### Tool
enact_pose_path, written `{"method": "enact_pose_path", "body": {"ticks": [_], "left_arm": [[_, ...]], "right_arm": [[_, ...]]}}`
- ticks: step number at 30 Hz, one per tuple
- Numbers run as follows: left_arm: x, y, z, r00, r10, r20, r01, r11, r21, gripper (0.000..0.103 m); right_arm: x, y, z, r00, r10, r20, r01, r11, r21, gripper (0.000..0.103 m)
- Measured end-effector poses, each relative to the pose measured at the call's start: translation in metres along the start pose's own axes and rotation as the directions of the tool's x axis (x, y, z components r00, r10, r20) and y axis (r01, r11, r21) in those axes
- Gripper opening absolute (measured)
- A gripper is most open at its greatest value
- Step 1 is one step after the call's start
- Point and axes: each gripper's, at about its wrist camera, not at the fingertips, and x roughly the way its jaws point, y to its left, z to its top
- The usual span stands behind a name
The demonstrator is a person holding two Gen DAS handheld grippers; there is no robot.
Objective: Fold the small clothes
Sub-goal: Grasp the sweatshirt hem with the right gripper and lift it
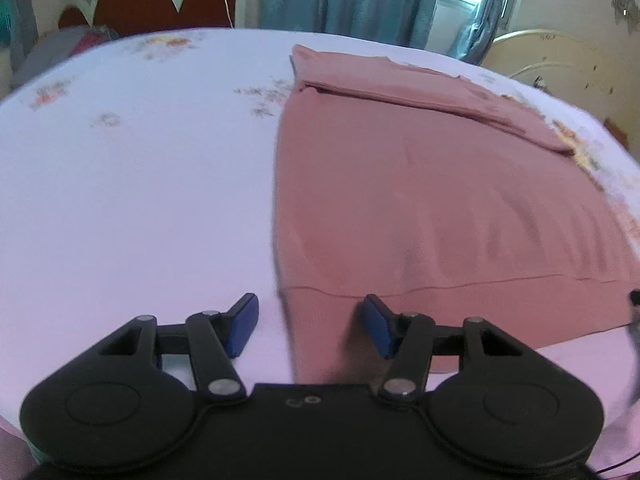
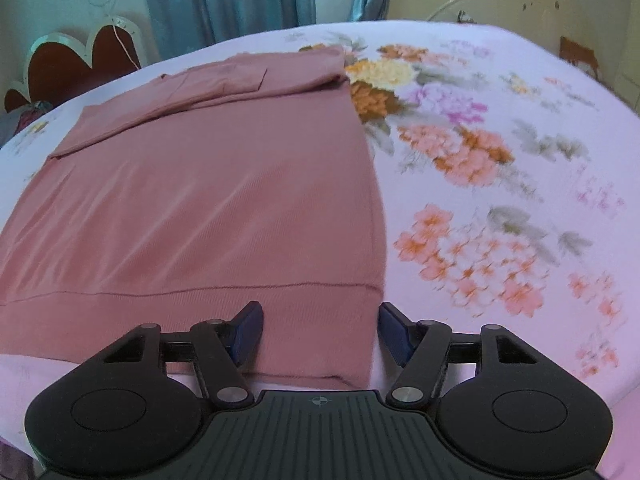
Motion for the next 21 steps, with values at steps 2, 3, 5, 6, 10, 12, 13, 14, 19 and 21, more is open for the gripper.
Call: {"method": "enact_pose_path", "body": {"ticks": [2,3,5,6,10,12,13,14,19,21], "left_arm": [[0.002,0.001,-0.001,0.999,-0.039,-0.012,0.039,0.999,-0.022,0.041],[0.003,0.0,-0.001,0.999,-0.049,-0.018,0.048,0.998,-0.028,0.036],[0.006,0.001,0.001,0.997,-0.073,-0.034,0.072,0.997,-0.041,0.026],[0.007,0.003,0.003,0.995,-0.088,-0.045,0.086,0.995,-0.053,0.021],[0.01,0.009,0.012,0.988,-0.141,-0.069,0.135,0.987,-0.085,0.008],[0.009,0.009,0.017,0.985,-0.16,-0.061,0.154,0.984,-0.088,0.007],[0.007,0.009,0.021,0.984,-0.17,-0.05,0.165,0.982,-0.088,0.007],[0.005,0.009,0.024,0.983,-0.178,-0.038,0.174,0.981,-0.09,0.007],[-0.003,0.007,0.057,0.971,-0.234,0.057,0.24,0.963,-0.127,0.007],[-0.006,0.003,0.072,0.965,-0.243,0.097,0.255,0.958,-0.129,0.007]], "right_arm": [[0.0,0.0,0.001,1.0,0.002,-0.006,-0.002,1.0,0.007,0.056],[0.001,0.0,0.001,1.0,0.006,-0.009,-0.006,1.0,0.011,0.055],[0.0,-0.001,0.002,1.0,0.011,-0.015,-0.011,1.0,0.018,0.046],[0.0,-0.001,0.003,1.0,0.014,-0.018,-0.014,1.0,0.021,0.043],[-0.003,-0.002,0.005,0.997,0.066,-0.04,-0.064,0.997,0.041,0.012],[-0.005,0.0,0.008,0.996,0.079,-0.045,-0.078,0.996,0.036,0.01],[-0.007,0.001,0.011,0.995,0.087,-0.042,-0.085,0.996,0.036,0.01],[-0.009,0.0,0.012,0.995,0.096,-0.036,-0.094,0.995,0.044,0.01],[-0.023,-0.008,0.034,0.985,0.166,0.036,-0.169,0.98,0.107,0.01],[-0.027,-0.011,0.048,0.98,0.186,0.07,-0.194,0.973,0.128,0.01]]}}
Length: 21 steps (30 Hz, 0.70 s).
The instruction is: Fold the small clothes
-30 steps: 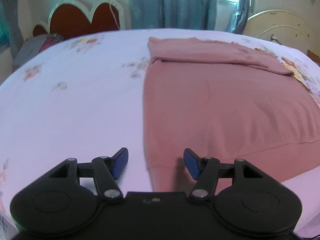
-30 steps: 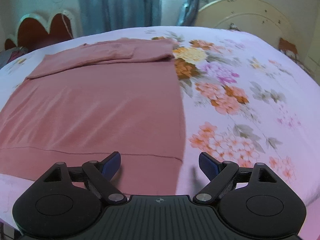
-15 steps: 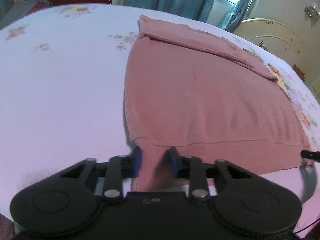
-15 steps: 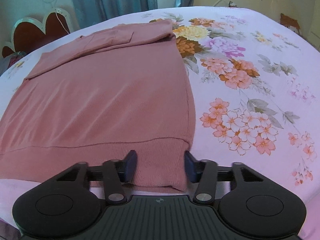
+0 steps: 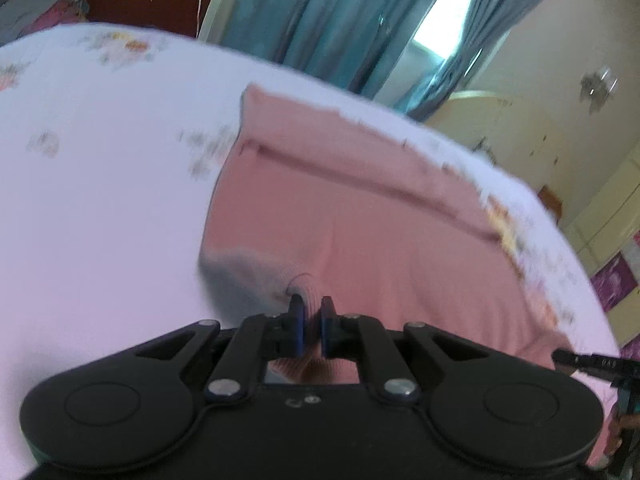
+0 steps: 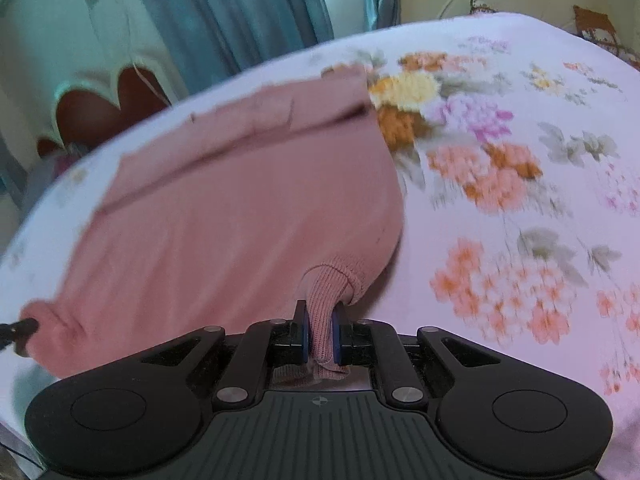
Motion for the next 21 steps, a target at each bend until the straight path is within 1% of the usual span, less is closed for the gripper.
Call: {"method": "enact_pose_path", "body": {"ticks": [4,8,13,17,21], "left_arm": [[0.01,-0.012,0.037,0.996,-0.02,0.084,0.018,1.0,0.015,0.007],[0.03,-0.025,0.073,0.99,-0.011,0.142,0.004,0.999,0.045,0.007],[0.069,-0.038,0.116,0.984,0.004,0.18,-0.014,0.999,0.051,0.007],[0.105,-0.041,0.15,0.983,0.013,0.183,-0.019,0.999,0.028,0.007],[0.136,-0.038,0.181,0.978,0.051,0.201,-0.052,0.999,0.0,0.007]], "right_arm": [[0.003,0.001,0.036,0.997,0.043,0.07,-0.045,0.999,0.029,0.01],[0.019,-0.001,0.078,0.99,0.065,0.126,-0.071,0.996,0.045,0.01],[0.054,-0.001,0.137,0.981,0.079,0.179,-0.091,0.994,0.059,0.01],[0.092,-0.003,0.183,0.979,0.089,0.182,-0.106,0.991,0.087,0.01],[0.136,-0.005,0.226,0.98,0.084,0.179,-0.105,0.988,0.11,0.01]]}}
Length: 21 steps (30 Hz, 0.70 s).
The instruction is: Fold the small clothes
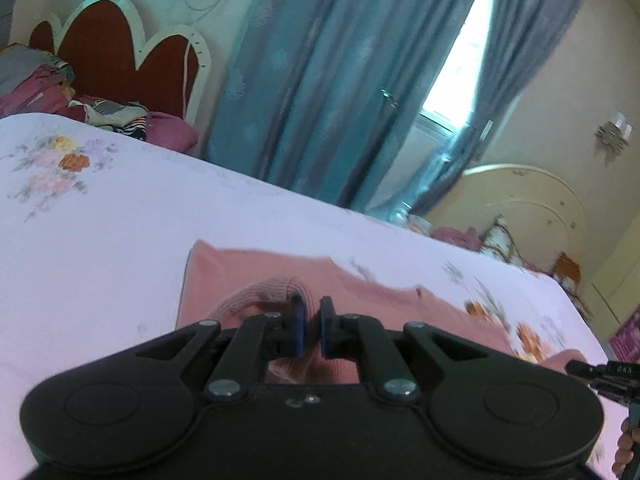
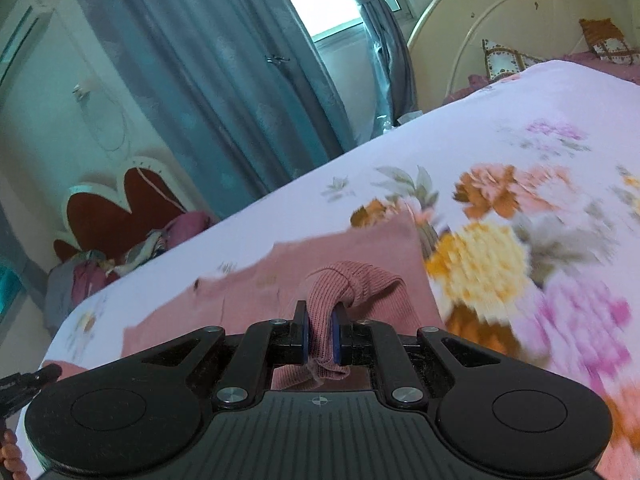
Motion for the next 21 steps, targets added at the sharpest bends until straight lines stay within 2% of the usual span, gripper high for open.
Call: {"method": "enact_pose_path", "body": {"ticks": [5,9,12,13,14,15,16,19,21], "left_arm": [[0.056,0.006,0.022,0.997,0.078,-0.027,-0.079,0.997,-0.024,0.007],[0.098,0.009,0.019,0.986,0.134,-0.097,-0.135,0.991,-0.002,0.007],[0.116,0.012,0.016,0.979,0.17,-0.115,-0.17,0.985,0.018,0.011],[0.118,0.013,0.016,0.976,0.188,-0.11,-0.186,0.982,0.03,0.014],[0.12,0.015,0.016,0.974,0.203,-0.103,-0.199,0.979,0.044,0.019],[0.122,0.017,0.017,0.972,0.214,-0.097,-0.209,0.976,0.057,0.023],[0.122,0.018,0.019,0.971,0.219,-0.091,-0.213,0.975,0.068,0.023],[0.114,0.025,0.025,0.977,0.201,-0.069,-0.196,0.978,0.068,0.029],[0.109,0.029,0.028,0.98,0.191,-0.056,-0.187,0.979,0.076,0.044]], "right_arm": [[0.061,-0.015,0.027,0.999,0.003,-0.045,0.001,0.997,0.075,0.01],[0.104,-0.026,0.029,0.994,-0.028,-0.109,0.039,0.994,0.098,0.01],[0.123,-0.036,0.029,0.99,-0.057,-0.131,0.072,0.99,0.119,0.011],[0.126,-0.038,0.03,0.989,-0.058,-0.133,0.074,0.99,0.118,0.02],[0.128,-0.039,0.031,0.99,-0.071,-0.125,0.084,0.991,0.107,0.038],[0.128,-0.04,0.033,0.991,-0.083,-0.108,0.093,0.991,0.092,0.048],[0.128,-0.039,0.035,0.992,-0.088,-0.09,0.095,0.993,0.076,0.061],[0.127,-0.039,0.042,0.995,-0.069,-0.075,0.071,0.997,0.03,0.061],[0.128,-0.037,0.045,0.996,-0.061,-0.071,0.059,0.998,-0.025,0.061]]}}
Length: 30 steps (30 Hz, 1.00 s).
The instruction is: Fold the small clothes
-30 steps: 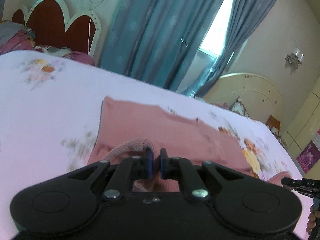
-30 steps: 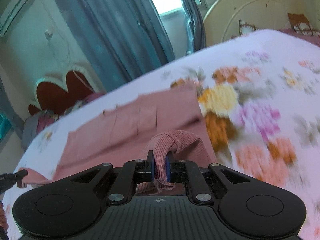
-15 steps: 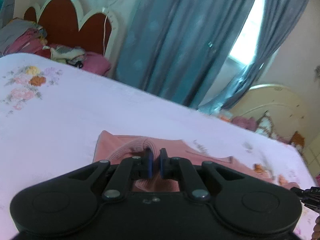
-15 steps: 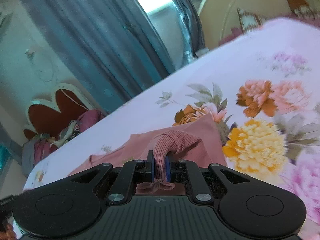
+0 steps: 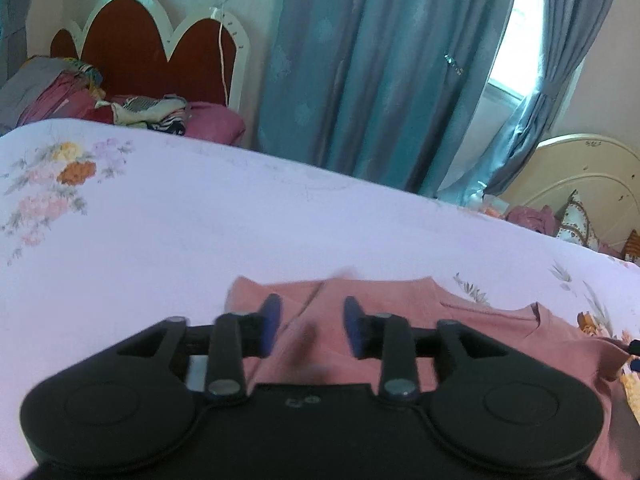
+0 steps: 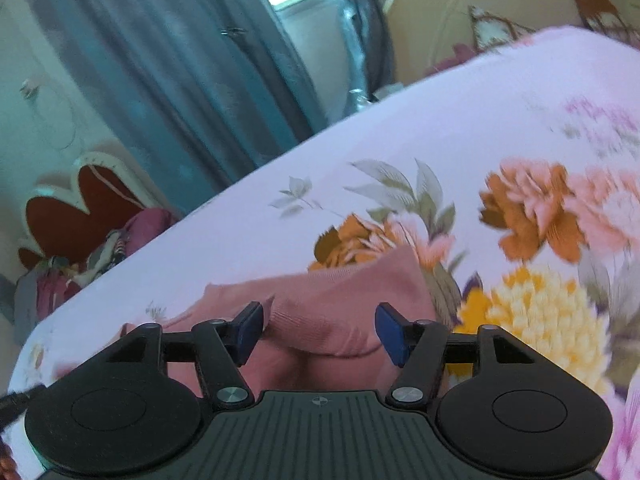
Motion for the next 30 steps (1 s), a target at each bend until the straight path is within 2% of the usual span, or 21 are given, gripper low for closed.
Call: {"method": "enact_pose_path", "body": {"ticks": [3,9,15,19,21,24,27,30], "left_arm": [[0.0,0.003,-0.001,1.0,-0.003,0.008,0.002,0.999,0.036,0.048],[0.03,-0.008,-0.011,0.998,-0.018,-0.058,0.025,0.993,0.115,0.049],[0.063,-0.018,-0.013,0.994,0.021,-0.109,0.001,0.981,0.196,0.048],[0.071,-0.018,-0.017,0.991,0.007,-0.136,0.024,0.974,0.225,0.043],[0.07,-0.017,-0.017,0.99,-0.007,-0.141,0.038,0.974,0.223,0.037],[0.07,-0.017,-0.019,0.989,-0.027,-0.145,0.059,0.974,0.221,0.027],[0.067,-0.018,-0.021,0.989,-0.047,-0.14,0.079,0.97,0.231,0.016],[0.064,-0.025,-0.024,0.992,-0.042,-0.117,0.071,0.962,0.262,0.014]], "right_arm": [[0.004,0.002,0.001,1.0,0.005,0.01,-0.005,0.998,-0.064,0.062],[0.027,0.005,-0.002,0.999,0.037,-0.021,-0.04,0.985,-0.166,0.062],[0.045,0.012,-0.005,0.997,0.068,-0.048,-0.079,0.958,-0.275,0.061],[0.044,0.011,-0.003,0.986,0.164,-0.04,-0.168,0.942,-0.291,0.062],[0.047,0.01,-0.002,0.983,0.173,-0.054,-0.181,0.935,-0.305,0.062],[0.06,0.011,-0.006,0.989,0.115,-0.089,-0.14,0.919,-0.369,0.061],[0.064,0.006,-0.006,0.991,0.108,-0.076,-0.129,0.925,-0.357,0.061],[0.07,0.004,-0.007,0.995,0.066,-0.074,-0.088,0.931,-0.355,0.059]]}}
